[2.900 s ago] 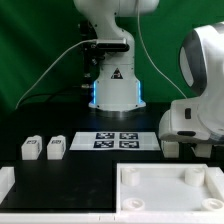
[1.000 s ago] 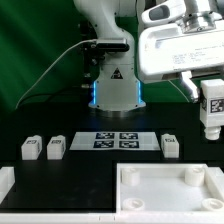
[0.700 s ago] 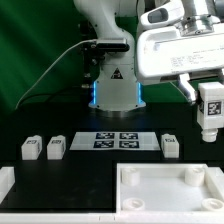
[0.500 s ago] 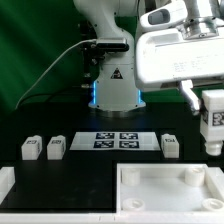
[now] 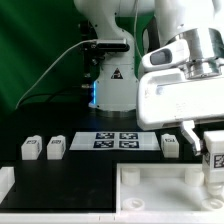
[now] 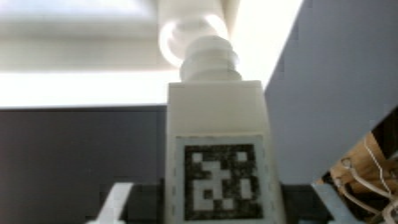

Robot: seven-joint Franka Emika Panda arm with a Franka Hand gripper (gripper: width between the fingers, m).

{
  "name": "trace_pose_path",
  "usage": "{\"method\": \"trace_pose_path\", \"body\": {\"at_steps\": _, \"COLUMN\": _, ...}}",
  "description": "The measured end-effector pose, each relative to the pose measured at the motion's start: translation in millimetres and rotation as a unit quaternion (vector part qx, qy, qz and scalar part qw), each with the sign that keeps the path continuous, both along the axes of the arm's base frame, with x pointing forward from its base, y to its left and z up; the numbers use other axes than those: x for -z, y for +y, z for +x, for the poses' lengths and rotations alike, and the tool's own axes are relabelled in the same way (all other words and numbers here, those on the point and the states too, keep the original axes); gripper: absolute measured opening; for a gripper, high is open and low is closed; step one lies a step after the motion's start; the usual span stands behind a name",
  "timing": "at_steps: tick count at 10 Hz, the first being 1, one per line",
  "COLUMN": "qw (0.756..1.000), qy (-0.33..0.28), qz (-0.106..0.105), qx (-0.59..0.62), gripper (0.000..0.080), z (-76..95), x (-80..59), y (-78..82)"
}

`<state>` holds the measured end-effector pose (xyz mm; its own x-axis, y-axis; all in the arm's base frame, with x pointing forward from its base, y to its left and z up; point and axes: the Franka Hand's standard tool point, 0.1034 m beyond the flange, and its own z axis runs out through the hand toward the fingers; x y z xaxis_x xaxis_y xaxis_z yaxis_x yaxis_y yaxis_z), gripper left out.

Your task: Assemble one leg

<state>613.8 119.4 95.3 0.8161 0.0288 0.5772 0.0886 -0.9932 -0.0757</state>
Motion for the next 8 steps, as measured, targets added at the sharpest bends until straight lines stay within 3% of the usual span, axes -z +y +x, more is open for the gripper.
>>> {"method": "trace_pose_path", "body": {"at_steps": 5, "qw": 1.000, "qy": -0.001, "qz": -0.001, "qx": 0.003, "gripper": 0.0291, "z": 12.1, "x": 8.3, "y": -2.2}}
{"method": "trace_pose_path", "body": {"at_steps": 8, "qw": 1.000, "qy": -0.001, "qz": -0.003, "qx": 0.004, "gripper": 0.0291, "z": 9.2, "x": 18.7, "y": -2.5}}
